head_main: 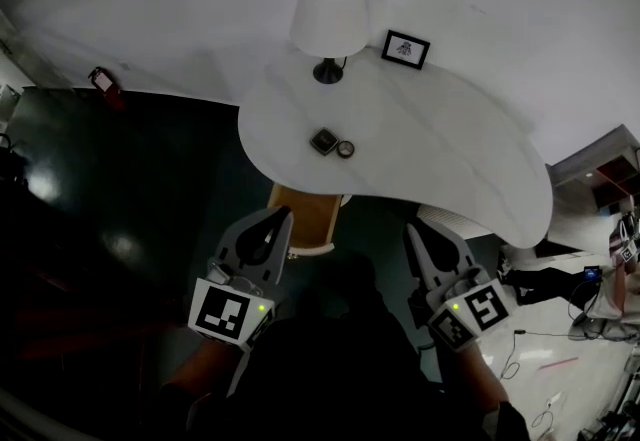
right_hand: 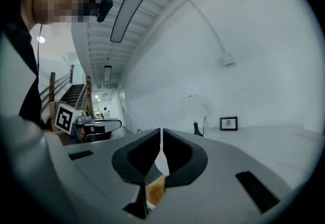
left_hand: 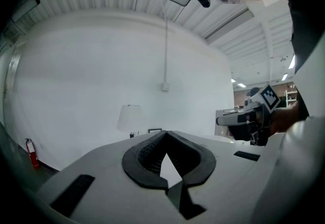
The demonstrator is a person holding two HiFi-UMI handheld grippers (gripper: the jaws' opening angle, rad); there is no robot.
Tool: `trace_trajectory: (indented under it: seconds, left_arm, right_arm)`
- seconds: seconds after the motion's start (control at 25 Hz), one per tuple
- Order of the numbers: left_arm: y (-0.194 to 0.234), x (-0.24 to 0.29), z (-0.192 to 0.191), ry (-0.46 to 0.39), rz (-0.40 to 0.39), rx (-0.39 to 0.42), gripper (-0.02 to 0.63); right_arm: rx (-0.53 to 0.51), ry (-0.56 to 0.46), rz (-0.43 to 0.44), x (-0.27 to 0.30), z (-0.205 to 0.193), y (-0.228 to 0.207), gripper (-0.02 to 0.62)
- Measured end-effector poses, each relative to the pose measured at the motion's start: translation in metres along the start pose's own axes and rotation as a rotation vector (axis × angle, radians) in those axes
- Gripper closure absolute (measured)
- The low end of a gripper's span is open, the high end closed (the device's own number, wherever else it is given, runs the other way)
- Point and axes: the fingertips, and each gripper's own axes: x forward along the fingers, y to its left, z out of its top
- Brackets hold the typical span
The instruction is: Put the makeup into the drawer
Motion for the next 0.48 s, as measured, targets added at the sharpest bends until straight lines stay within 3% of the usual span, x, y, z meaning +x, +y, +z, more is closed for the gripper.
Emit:
trace_trajectory:
  seconds: [0.32,0.48]
  left_arm:
    - [0.002,0.064,0.011,0.004,0.172,-0.024,0.597]
    - [-0.006,0.078,0.012,0.016,0.267,-0.029,0.597]
  right_arm:
    - [-0.034,0.114,0.197,0.04,-0.006,-0.078,0.578]
    - [-0.031,0.147,0.312,0.054,-0.006,-0.096,0.577]
